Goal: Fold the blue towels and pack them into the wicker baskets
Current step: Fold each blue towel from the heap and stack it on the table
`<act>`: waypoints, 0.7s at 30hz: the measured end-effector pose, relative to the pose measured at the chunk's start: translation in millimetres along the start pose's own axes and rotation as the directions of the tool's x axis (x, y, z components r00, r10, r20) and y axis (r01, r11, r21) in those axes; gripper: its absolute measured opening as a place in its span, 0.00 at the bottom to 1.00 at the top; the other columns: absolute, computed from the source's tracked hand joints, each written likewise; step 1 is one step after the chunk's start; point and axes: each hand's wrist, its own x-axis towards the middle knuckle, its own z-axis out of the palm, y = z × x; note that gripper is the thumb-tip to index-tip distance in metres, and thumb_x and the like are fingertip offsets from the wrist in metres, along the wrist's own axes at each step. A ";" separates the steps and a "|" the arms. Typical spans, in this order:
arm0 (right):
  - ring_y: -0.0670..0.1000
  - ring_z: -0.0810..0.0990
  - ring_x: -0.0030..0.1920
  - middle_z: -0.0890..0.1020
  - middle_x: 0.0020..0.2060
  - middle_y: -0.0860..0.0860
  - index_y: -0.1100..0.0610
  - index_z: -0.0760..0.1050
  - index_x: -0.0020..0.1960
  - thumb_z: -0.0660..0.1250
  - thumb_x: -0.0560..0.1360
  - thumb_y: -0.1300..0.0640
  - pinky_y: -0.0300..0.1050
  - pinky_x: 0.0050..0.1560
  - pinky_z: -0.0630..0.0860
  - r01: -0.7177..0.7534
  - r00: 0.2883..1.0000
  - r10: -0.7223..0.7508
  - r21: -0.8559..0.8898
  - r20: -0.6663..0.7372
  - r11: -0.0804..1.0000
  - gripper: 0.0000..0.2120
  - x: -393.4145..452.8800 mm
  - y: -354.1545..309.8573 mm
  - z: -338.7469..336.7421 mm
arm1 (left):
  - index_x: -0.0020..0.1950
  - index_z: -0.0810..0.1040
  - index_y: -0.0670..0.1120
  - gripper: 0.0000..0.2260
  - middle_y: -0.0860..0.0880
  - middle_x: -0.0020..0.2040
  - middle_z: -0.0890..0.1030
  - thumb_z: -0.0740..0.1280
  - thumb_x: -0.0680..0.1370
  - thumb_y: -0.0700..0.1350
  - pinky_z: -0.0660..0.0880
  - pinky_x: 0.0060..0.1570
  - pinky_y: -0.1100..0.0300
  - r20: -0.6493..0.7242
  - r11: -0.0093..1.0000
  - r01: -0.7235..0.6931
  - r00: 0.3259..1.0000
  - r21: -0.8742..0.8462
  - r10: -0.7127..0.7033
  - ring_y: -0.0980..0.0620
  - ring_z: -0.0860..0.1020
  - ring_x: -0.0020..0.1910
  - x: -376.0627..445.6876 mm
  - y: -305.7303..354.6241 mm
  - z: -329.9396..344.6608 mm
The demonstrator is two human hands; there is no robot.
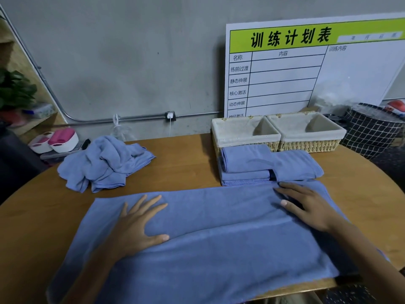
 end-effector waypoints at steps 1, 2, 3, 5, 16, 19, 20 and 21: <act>0.46 0.68 0.74 0.71 0.73 0.42 0.46 0.73 0.72 0.45 0.77 0.26 0.47 0.73 0.64 0.003 1.000 -0.003 -0.005 -0.011 1.000 0.36 -3.0 -3.9 1.5 | 0.75 0.58 0.69 0.45 0.70 0.78 0.46 0.44 0.61 0.86 0.38 0.76 0.39 -0.017 1.000 0.011 1.000 0.004 -0.011 0.59 0.40 0.80 0.2 0.4 0.7; 0.46 0.66 0.75 0.69 0.73 0.41 0.45 0.71 0.73 0.44 0.77 0.26 0.47 0.74 0.63 0.006 1.000 -0.006 -0.019 -0.015 1.000 0.36 -7.0 -8.3 4.4 | 0.75 0.58 0.69 0.44 0.69 0.78 0.48 0.45 0.62 0.85 0.39 0.76 0.39 -0.051 1.000 0.018 0.999 0.001 -0.018 0.58 0.42 0.80 0.6 2.7 2.3; 0.45 0.63 0.76 0.66 0.75 0.40 0.42 0.69 0.74 0.43 0.76 0.26 0.47 0.75 0.61 0.006 1.000 -0.006 -0.046 0.001 0.999 0.36 -12.1 -12.8 7.6 | 0.76 0.59 0.68 0.43 0.68 0.78 0.49 0.45 0.64 0.85 0.40 0.76 0.39 -0.081 1.000 0.023 0.996 -0.005 -0.023 0.57 0.44 0.81 0.2 6.3 4.7; 0.42 0.53 0.79 0.56 0.77 0.36 0.36 0.60 0.76 0.39 0.73 0.23 0.47 0.77 0.54 -0.010 0.997 0.017 -0.101 0.069 0.995 0.37 -22.9 -17.2 10.5 | 0.77 0.58 0.68 0.44 0.67 0.79 0.47 0.43 0.64 0.85 0.41 0.77 0.39 -0.057 0.999 0.024 0.998 0.027 -0.022 0.55 0.44 0.81 -2.7 14.8 8.1; 0.47 0.53 0.80 0.57 0.79 0.39 0.36 0.57 0.78 0.39 0.68 0.19 0.51 0.76 0.55 -0.144 0.988 0.151 -0.173 0.029 0.974 0.42 -12.8 -21.2 8.8 | 0.77 0.53 0.70 0.46 0.67 0.79 0.41 0.43 0.61 0.86 0.40 0.77 0.37 0.019 0.997 0.040 0.999 0.071 -0.042 0.55 0.39 0.81 1.7 20.6 9.6; 0.48 0.54 0.80 0.58 0.79 0.40 0.38 0.58 0.78 0.39 0.70 0.21 0.53 0.76 0.57 -0.210 0.977 0.210 -0.184 -0.020 0.960 0.42 -13.3 -17.4 15.7 | 0.77 0.57 0.69 0.48 0.67 0.79 0.45 0.43 0.60 0.86 0.42 0.77 0.37 -0.035 0.995 0.095 0.995 0.031 -0.094 0.54 0.43 0.81 0.9 17.0 11.1; 0.48 0.53 0.80 0.58 0.79 0.40 0.38 0.58 0.78 0.39 0.69 0.20 0.53 0.76 0.56 -0.218 0.976 0.218 -0.186 -0.016 0.958 0.43 -14.1 -15.0 15.8 | 0.76 0.58 0.68 0.50 0.67 0.79 0.47 0.41 0.58 0.87 0.42 0.77 0.38 -0.060 0.990 0.138 0.989 0.025 -0.137 0.54 0.45 0.81 -0.4 16.5 10.5; 0.48 0.53 0.80 0.57 0.79 0.40 0.38 0.57 0.78 0.38 0.69 0.20 0.52 0.76 0.56 -0.220 0.975 0.222 -0.190 -0.009 0.957 0.43 -15.4 -12.8 15.0 | 0.76 0.59 0.68 0.51 0.66 0.79 0.49 0.40 0.57 0.87 0.42 0.77 0.37 -0.089 0.983 0.181 0.980 0.020 -0.179 0.54 0.46 0.81 -2.4 16.7 10.3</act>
